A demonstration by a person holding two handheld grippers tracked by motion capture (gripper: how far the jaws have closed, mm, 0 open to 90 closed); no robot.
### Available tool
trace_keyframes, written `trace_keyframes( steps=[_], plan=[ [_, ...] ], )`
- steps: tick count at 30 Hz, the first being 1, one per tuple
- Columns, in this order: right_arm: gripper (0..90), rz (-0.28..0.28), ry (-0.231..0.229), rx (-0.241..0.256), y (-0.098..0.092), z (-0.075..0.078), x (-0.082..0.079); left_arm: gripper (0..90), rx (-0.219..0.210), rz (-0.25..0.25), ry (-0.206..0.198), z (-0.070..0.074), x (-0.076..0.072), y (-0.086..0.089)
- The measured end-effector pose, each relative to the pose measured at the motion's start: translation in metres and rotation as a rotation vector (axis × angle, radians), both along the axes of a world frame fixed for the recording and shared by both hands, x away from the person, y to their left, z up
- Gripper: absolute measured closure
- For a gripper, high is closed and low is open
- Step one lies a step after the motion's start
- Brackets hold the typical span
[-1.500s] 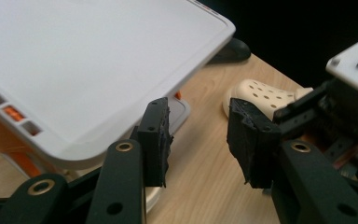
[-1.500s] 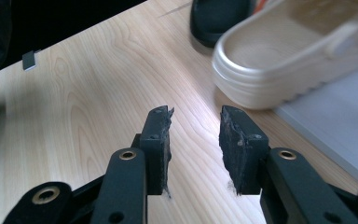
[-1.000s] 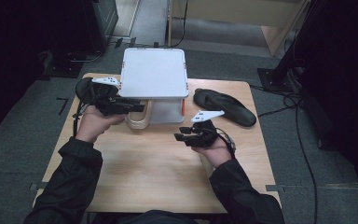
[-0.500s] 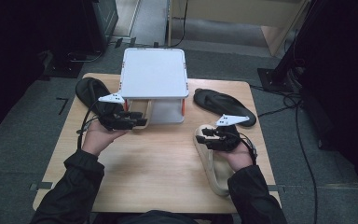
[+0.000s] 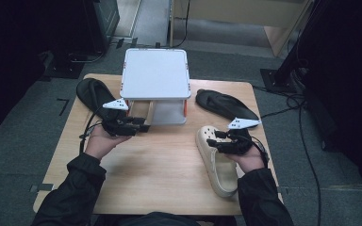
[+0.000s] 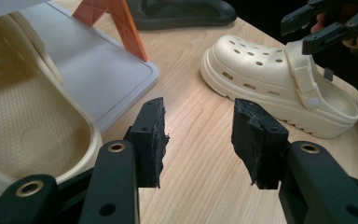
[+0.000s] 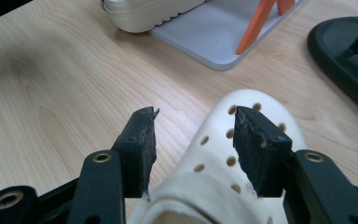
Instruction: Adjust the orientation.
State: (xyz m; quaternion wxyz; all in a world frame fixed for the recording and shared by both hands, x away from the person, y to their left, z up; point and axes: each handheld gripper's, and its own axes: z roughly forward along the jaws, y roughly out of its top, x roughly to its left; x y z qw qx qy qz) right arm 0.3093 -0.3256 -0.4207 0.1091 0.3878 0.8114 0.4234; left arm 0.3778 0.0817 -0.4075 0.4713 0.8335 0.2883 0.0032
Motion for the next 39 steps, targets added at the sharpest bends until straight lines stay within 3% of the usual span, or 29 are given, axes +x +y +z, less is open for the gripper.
trace_keyframes(
  steps=[11,20,25,30,39],
  plan=[
    [44.7,-0.012,0.008,-0.024,-0.023,-0.010,-0.017,53.9,-0.013,-0.007,0.013,-0.003,0.003,0.001],
    [44.2,0.000,0.019,-0.059,-0.037,-0.018,-0.020,53.8,-0.016,0.003,0.012,-0.003,0.004,0.004],
    [48.5,-0.009,0.055,-0.119,-0.041,-0.030,-0.019,53.7,-0.015,0.007,0.012,-0.003,0.005,0.005],
    [59.5,-0.068,0.065,-0.108,-0.044,-0.036,-0.015,53.6,-0.020,0.013,0.013,-0.002,0.006,0.007],
    [70.5,-0.134,0.006,-0.117,-0.037,-0.032,-0.018,53.7,-0.025,0.030,0.005,0.000,0.007,0.012]
  ],
)
